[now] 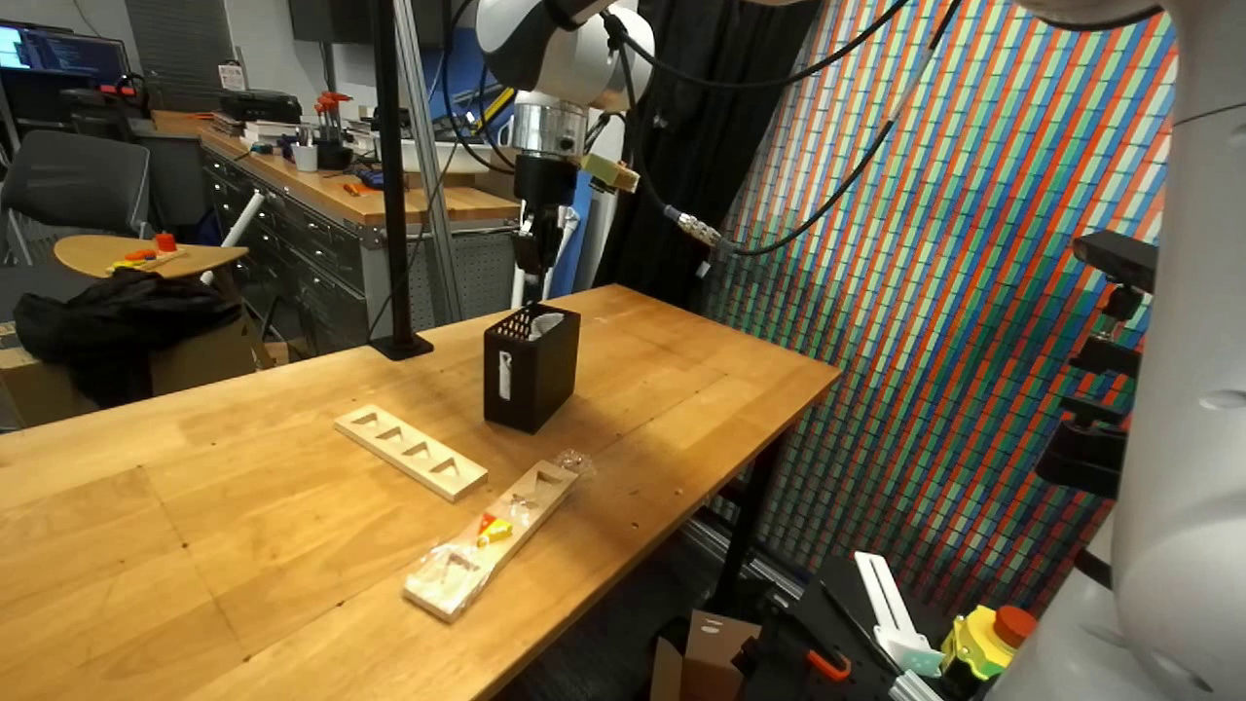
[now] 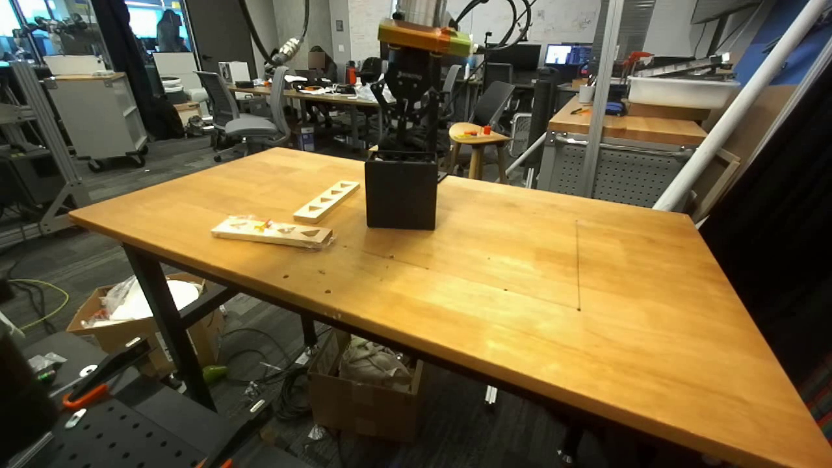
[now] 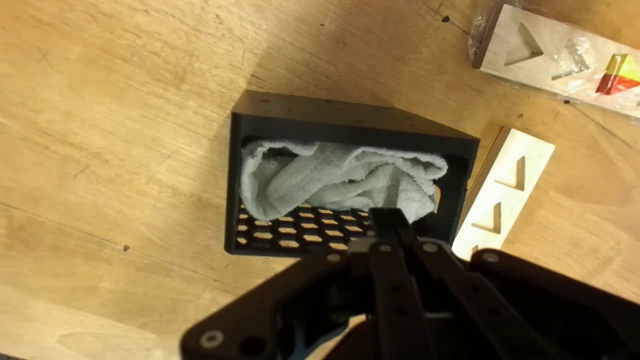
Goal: Put the white towel in the black box
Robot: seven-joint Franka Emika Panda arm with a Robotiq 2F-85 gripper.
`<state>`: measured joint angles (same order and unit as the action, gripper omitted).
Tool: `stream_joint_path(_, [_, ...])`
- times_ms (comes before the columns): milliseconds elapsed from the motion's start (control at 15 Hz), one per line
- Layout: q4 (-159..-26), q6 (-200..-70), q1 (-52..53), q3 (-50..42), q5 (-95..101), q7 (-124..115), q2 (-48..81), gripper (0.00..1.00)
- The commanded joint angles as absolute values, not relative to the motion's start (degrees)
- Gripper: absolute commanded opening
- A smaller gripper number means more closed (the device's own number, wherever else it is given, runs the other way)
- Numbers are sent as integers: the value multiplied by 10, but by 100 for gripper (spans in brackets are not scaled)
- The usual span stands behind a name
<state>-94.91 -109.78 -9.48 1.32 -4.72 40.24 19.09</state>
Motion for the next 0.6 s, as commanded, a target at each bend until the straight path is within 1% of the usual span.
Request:
stream_joint_path(0, [-961, -1119, -84, 9, -30, 413, 177, 4])
stream_joint_path(533, [-966, -1153, -83, -3, 1, 388, 183, 4])
